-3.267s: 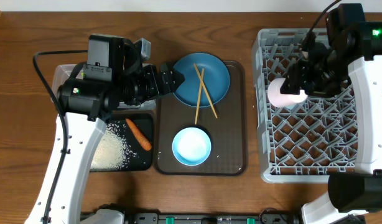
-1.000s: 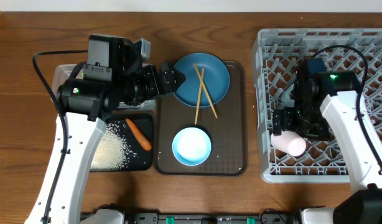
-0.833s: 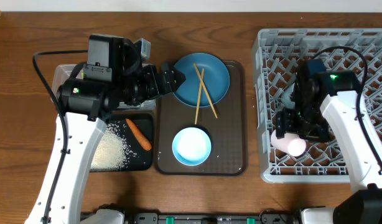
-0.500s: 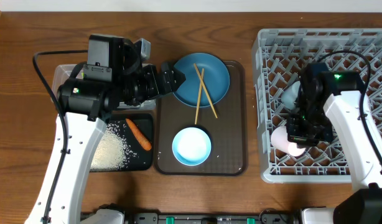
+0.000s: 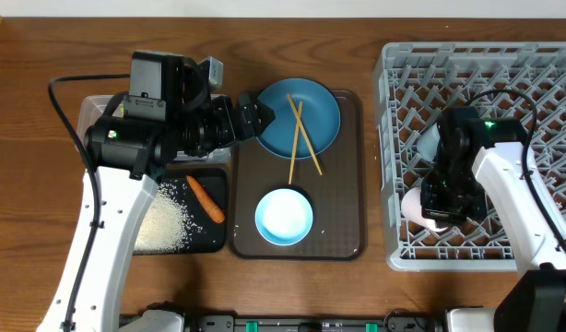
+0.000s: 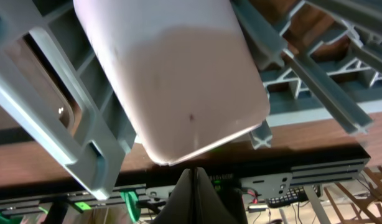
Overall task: Sort waste into correct bins and load items into the dishwasher rack
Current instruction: 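Lower the pink cup upside down into the rack with the right gripper, then open the right gripper, withdraw, and move toward the light blue bowl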
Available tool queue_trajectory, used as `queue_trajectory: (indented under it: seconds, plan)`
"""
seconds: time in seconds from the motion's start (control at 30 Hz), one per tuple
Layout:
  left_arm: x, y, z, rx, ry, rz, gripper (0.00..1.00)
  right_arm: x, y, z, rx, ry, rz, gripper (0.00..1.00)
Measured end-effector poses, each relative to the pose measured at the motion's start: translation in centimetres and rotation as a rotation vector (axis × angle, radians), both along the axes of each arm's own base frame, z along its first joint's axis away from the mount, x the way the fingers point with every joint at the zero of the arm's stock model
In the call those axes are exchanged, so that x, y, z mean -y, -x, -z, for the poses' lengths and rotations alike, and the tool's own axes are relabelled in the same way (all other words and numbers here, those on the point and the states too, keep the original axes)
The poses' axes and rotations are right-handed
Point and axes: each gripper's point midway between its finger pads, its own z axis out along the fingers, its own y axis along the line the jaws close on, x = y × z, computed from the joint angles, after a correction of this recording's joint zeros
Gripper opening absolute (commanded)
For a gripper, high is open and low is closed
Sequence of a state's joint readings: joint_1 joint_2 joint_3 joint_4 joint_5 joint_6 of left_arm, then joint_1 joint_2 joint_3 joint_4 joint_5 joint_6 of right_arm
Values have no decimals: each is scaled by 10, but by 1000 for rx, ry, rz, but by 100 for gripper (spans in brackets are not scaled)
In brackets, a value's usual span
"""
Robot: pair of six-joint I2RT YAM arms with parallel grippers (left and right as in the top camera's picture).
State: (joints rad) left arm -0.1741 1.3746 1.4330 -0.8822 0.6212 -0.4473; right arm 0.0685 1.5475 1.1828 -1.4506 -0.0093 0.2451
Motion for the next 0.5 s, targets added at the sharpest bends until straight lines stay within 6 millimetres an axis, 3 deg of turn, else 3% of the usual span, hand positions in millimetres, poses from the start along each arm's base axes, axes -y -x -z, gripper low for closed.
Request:
queue_trajectory:
  seconds: [0.3,0.5]
  plan:
    - [0,0,0,0,0,0,98,-4,-30,6,126,-18,-7,6]
    - [0,0,0,0,0,0,98,-19,-40,0,163,-116,-57,18]
